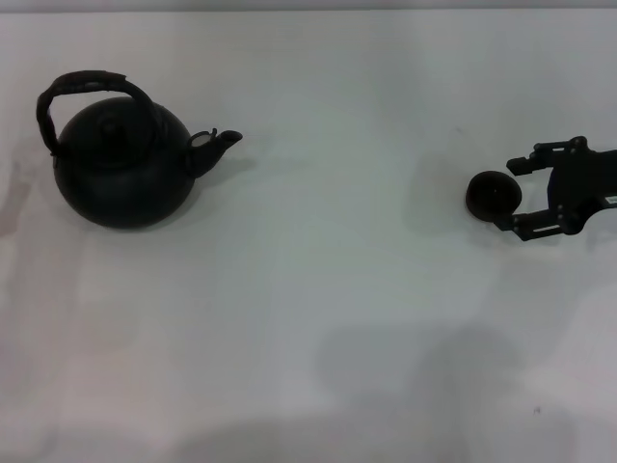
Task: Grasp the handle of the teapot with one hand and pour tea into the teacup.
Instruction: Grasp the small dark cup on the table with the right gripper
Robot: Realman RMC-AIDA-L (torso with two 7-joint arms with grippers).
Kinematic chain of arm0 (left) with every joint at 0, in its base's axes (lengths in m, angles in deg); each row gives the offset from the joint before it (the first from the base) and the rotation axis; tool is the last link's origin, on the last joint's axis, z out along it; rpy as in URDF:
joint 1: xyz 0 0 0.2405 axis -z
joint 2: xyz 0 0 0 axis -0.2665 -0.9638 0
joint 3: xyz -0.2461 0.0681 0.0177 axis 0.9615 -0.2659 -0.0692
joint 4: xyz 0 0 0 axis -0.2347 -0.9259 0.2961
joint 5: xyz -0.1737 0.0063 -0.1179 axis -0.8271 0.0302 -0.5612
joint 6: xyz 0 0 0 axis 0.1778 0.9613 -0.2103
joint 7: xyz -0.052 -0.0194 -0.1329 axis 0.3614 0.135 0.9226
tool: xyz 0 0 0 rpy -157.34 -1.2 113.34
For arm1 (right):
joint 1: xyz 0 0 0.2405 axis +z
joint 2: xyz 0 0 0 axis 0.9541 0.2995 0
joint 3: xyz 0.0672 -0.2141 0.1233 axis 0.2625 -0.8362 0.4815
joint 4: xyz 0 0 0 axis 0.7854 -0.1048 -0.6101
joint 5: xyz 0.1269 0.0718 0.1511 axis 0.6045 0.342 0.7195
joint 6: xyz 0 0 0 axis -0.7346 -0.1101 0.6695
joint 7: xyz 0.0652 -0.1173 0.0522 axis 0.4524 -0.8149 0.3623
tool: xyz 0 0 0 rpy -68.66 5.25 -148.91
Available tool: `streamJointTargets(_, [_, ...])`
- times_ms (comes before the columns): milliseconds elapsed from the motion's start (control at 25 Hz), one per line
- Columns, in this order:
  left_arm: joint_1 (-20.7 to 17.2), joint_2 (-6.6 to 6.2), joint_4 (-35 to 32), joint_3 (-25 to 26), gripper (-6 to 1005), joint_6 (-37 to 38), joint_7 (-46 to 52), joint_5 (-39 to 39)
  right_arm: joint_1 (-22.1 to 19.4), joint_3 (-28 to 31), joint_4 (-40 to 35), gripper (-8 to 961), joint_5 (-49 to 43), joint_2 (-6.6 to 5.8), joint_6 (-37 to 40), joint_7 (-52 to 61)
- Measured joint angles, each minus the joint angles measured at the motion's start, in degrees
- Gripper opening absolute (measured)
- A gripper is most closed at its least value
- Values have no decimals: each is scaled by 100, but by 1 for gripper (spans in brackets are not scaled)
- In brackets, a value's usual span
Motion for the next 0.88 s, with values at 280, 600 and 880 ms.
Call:
streamJointTargets(280, [1, 1, 0, 0, 863, -11, 0, 0, 66, -118, 23, 777, 23, 11, 146, 5])
streamJointTargets(600, [17, 11, 5, 0, 863, -11, 0, 0, 190, -381, 159, 772, 12, 12, 287, 9])
streamJointTargets(880, [11, 9, 12, 0, 863, -14, 2, 0, 230, -567, 217, 767, 18, 12, 421, 24])
